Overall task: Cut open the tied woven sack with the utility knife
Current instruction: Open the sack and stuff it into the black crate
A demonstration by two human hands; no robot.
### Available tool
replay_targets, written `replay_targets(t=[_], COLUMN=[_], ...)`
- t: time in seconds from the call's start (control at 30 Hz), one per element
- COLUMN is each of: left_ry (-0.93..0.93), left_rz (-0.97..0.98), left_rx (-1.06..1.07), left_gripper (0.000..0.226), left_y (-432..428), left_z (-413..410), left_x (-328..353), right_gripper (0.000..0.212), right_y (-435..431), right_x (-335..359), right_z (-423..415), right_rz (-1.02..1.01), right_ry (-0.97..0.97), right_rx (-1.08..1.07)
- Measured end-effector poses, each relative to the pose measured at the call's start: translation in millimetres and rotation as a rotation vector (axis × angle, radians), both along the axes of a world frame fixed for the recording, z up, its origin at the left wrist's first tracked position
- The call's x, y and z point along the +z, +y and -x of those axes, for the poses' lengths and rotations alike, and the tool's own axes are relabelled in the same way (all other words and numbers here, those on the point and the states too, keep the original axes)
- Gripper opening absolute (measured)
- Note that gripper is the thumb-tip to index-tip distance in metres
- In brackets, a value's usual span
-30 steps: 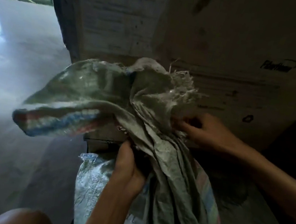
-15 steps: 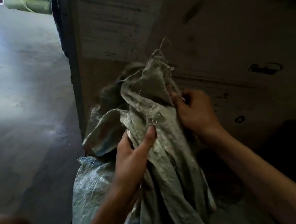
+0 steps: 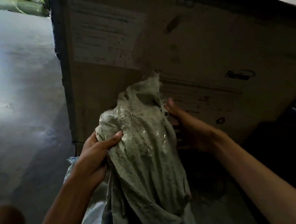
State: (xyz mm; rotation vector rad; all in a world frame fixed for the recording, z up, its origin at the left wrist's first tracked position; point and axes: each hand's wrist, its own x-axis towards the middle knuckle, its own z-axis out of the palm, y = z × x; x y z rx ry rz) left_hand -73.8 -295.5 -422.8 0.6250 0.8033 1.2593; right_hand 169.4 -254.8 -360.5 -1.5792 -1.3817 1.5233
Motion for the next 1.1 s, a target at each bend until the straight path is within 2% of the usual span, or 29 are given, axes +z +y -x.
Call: replay_targets(t=[0.07,0.1,0.17,0.27,0.33,0.4,0.47,0.53,0.57,0.6,0.67,0.7,0.73,0.77,0.8,0.87,0.9,0.97,1.1], left_ry=[-0.03,-0.063,-0.155,-0.274,-0.274,-0.248,-0.193,-0.105,-0.055,-0.002,0.062,0.091,0.114,0.132,0.134,0.128,0.121,0.108,0.102], left_rz=[0.032,0.032,0.011,0.001,0.012,0.018,-0.021,-0.095,-0.133,-0.164,-0.204,-0.211,-0.22,-0.234,-0.245,-0.234,-0.204,-0.076,0.185], left_rx=[-0.03,-0.051,-0.06,0.007,0.032,0.047,0.078,0.12,0.146,0.153,0.072,0.021,-0.021,-0.063,-0.115,-0.13,-0.092,0.053,0.257], left_gripper=[0.061,0.058,0.038,0.063,0.067,0.055,0.042,0.041,0.04,0.042,0.049,0.053,0.055,0.057,0.058,0.06,0.059,0.053,0.033], left_y=[2,2,4,13,17,18,18,18,15,13,8,6,5,4,3,4,6,13,27], left_z=[-1,-2,-2,8,13,7,-2,-9,-11,-13,-16,-18,-21,-24,-28,-32,-31,-23,9], left_x=[1,1,0,-9,-11,-8,-6,-2,1,2,2,1,-1,-2,-4,-6,-6,-8,-22], right_gripper=[0.094,0.092,0.075,0.048,0.034,0.025,0.025,0.025,0.024,0.025,0.034,0.045,0.061,0.075,0.076,0.055,0.043,0.029,0.029], right_y=[-6,-6,-2,8,11,13,18,26,28,28,24,23,22,20,18,19,22,29,40], right_x=[-7,-8,-6,3,4,0,-7,-17,-20,-21,-18,-15,-11,-6,-3,4,7,11,1], right_z=[11,14,15,1,-15,-26,-32,-35,-37,-36,-31,-28,-24,-17,-11,-2,-2,-8,-48], right_rz=[-0.029,-0.068,-0.172,-0.327,-0.379,-0.433,-0.56,-0.602,-0.572,-0.515,-0.363,-0.294,-0.242,-0.21,-0.187,-0.21,-0.234,-0.282,-0.408], right_ry=[-0.08,-0.084,-0.042,-0.031,-0.109,-0.237,-0.52,-0.759,-0.759,-0.672,-0.341,-0.216,-0.191,-0.249,-0.359,-0.575,-0.603,-0.61,-0.648], right_rx=[0.039,0.022,-0.029,-0.08,-0.042,-0.033,-0.052,-0.054,-0.061,-0.073,-0.119,-0.114,-0.062,0.037,0.166,0.357,0.367,0.266,0.018])
